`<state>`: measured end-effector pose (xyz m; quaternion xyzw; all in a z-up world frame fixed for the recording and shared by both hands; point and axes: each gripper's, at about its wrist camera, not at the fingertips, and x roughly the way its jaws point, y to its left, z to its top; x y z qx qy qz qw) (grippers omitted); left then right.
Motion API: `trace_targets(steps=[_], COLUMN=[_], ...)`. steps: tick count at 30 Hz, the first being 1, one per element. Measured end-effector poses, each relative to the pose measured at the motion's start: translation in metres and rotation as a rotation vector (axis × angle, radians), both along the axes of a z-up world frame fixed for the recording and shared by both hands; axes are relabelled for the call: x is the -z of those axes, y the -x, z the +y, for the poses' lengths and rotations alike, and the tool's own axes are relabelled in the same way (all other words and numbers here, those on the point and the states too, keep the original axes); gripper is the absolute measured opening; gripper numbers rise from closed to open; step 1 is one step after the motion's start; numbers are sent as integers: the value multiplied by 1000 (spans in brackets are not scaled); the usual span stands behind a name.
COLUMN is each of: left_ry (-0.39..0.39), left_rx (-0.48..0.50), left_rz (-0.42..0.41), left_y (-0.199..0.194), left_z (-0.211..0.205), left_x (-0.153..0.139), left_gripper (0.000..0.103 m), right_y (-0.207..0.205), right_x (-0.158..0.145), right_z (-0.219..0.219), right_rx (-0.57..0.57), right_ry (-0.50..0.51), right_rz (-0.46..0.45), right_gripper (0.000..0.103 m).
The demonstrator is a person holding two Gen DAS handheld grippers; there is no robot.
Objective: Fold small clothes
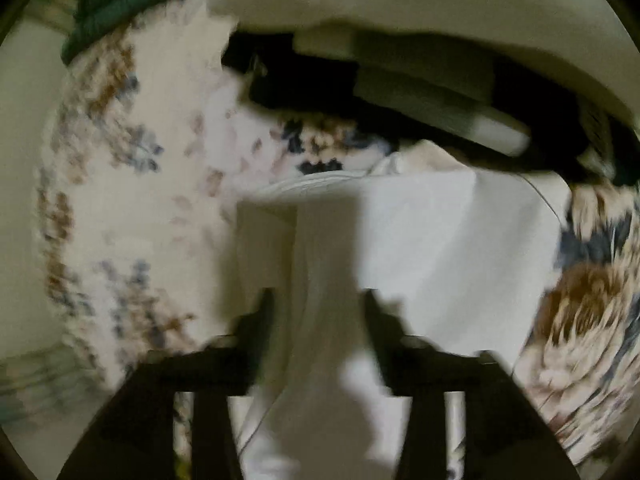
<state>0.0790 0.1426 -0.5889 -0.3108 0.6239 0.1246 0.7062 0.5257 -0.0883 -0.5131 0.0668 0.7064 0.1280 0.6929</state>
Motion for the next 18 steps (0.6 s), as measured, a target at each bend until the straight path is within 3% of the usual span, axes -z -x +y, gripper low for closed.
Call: trace_targets(steps=[2,3,6,8,14,18], left_ry=[12,15,12,19,-10,-12], left_rx=[-22,-31,-30,-11,138,229], left_rz=[-14,-25,-93,-154,-317,-318], left_y=[2,0,-26,-56,-203,-304], left_z=[7,10,14,16,-26,-57], left_x=[-12,-21,-43,-53,-79,-62], left_gripper=[26,33,54,57,58,57], right_y=[10,17,32,39,33,21], right_x=[-19,-30,-47,-49,-16,13], right_z=[-23,-39,-78,-97,-153,-175], right_rx=[38,62,95,102,161,227], right_ry=[-54,-89,-127,-128,-155,-201], right_rz=[-11,-23,-42,-53,-66,-64], right_gripper=[66,71,73,73,73,73])
